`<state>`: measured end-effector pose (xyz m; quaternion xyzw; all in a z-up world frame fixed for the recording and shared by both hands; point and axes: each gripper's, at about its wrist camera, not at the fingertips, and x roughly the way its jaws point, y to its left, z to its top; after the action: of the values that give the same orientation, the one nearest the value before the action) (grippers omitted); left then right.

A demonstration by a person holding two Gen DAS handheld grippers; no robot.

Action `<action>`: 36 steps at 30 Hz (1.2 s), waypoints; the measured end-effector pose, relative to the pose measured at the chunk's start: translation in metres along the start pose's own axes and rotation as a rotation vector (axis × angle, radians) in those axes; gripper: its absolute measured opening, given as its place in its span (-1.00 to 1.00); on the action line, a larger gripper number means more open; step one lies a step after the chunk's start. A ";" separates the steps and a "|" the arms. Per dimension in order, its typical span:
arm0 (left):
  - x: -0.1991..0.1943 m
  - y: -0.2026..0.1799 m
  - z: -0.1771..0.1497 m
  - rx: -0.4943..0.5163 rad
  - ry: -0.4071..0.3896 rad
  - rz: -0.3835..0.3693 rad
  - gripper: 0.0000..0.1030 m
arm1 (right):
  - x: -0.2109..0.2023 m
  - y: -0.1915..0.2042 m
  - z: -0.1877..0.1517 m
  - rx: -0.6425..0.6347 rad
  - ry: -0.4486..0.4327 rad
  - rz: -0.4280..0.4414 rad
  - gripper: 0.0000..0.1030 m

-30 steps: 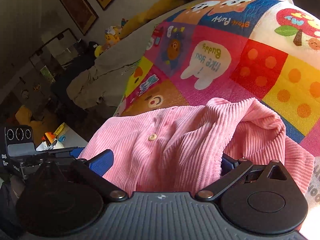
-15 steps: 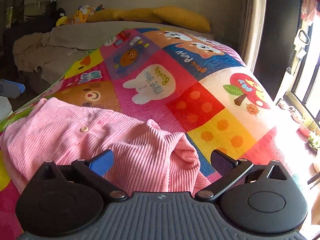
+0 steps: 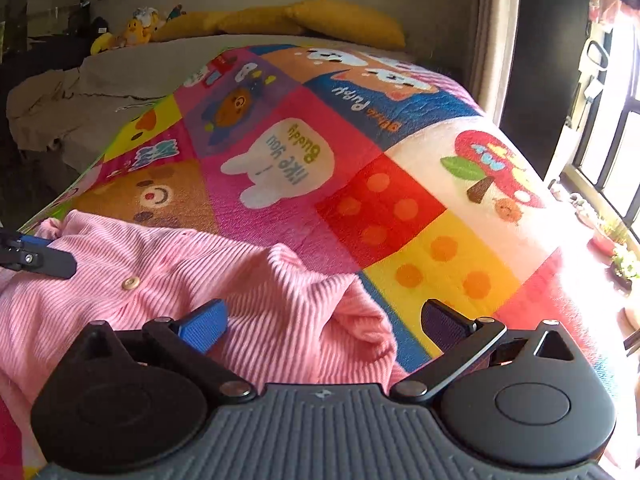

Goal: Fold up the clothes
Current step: 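Smooth the folded garment with both grippers, pressing the button placket flat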

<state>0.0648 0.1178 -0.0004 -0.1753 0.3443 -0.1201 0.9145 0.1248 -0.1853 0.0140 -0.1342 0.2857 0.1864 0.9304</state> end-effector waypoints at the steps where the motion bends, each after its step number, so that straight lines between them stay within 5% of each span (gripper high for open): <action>1: 0.000 -0.001 -0.001 0.007 -0.003 0.004 0.98 | 0.008 -0.001 0.001 -0.008 0.006 -0.039 1.00; 5: 0.001 -0.006 -0.004 0.042 -0.011 0.017 0.98 | 0.042 -0.007 -0.002 -0.034 0.056 -0.155 1.00; 12: 0.000 -0.004 -0.005 0.039 -0.017 0.007 0.99 | 0.024 -0.019 -0.009 0.059 0.019 -0.159 1.00; 21: -0.017 -0.020 -0.016 0.107 -0.010 0.082 0.99 | -0.011 -0.002 -0.051 -0.024 0.032 -0.163 1.00; 36: -0.025 -0.027 -0.040 0.157 -0.008 0.108 1.00 | -0.013 0.007 -0.054 -0.050 0.005 -0.216 1.00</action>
<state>0.0173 0.0917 -0.0027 -0.0849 0.3393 -0.0967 0.9318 0.0856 -0.2019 -0.0228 -0.1878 0.2673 0.0915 0.9407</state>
